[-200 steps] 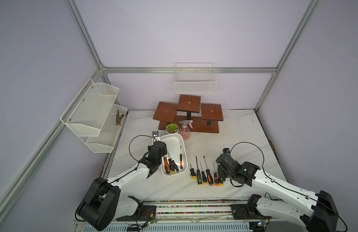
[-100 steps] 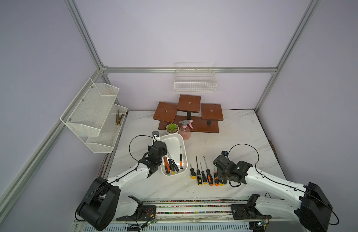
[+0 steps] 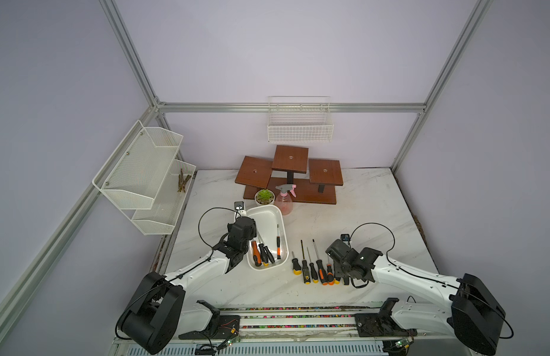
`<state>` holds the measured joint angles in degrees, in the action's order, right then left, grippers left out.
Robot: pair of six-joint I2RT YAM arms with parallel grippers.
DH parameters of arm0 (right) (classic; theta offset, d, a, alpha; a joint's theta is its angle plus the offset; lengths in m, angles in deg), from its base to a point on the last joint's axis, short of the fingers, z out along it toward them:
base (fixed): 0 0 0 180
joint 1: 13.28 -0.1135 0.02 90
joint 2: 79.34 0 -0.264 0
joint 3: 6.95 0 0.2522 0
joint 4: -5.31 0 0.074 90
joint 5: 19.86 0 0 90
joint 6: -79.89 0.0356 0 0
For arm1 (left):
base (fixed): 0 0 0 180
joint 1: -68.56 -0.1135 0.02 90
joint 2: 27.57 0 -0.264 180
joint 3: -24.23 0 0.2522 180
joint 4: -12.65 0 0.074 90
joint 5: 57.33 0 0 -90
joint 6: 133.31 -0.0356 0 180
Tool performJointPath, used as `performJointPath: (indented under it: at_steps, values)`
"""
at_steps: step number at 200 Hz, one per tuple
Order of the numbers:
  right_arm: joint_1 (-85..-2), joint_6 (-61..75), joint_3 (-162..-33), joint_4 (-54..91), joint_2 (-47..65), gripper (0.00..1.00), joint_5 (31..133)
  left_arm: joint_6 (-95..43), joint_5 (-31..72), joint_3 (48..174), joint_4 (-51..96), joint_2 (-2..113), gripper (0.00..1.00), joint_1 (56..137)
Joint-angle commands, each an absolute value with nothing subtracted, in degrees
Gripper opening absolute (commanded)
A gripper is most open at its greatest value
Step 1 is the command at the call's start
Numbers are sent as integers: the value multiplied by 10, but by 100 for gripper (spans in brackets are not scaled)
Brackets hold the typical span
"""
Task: Take out the screwdriver from the storage box
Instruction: Place the screwdriver at the center of the board.
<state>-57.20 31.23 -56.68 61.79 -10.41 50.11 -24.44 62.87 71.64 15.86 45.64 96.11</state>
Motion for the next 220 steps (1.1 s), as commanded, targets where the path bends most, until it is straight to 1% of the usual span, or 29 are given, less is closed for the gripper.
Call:
performJointPath:
  at_steps: [1,33,146,167,191,220]
  values:
    - [-561,325,-555,593,-109,0,493,-256,625,745,149,459,0,966]
    - [-540,324,-535,573,-125,0,511,-256,625,744,149,458,0,965]
    - [-501,312,-522,543,-120,0,544,-256,624,739,146,453,0,966]
    - [-494,309,-519,538,-114,3,551,-256,625,738,144,452,0,965]
    - [-488,308,-518,531,-105,9,560,-257,624,739,143,454,0,965]
    - [-484,305,-515,523,-104,13,568,-256,625,738,144,452,0,966]
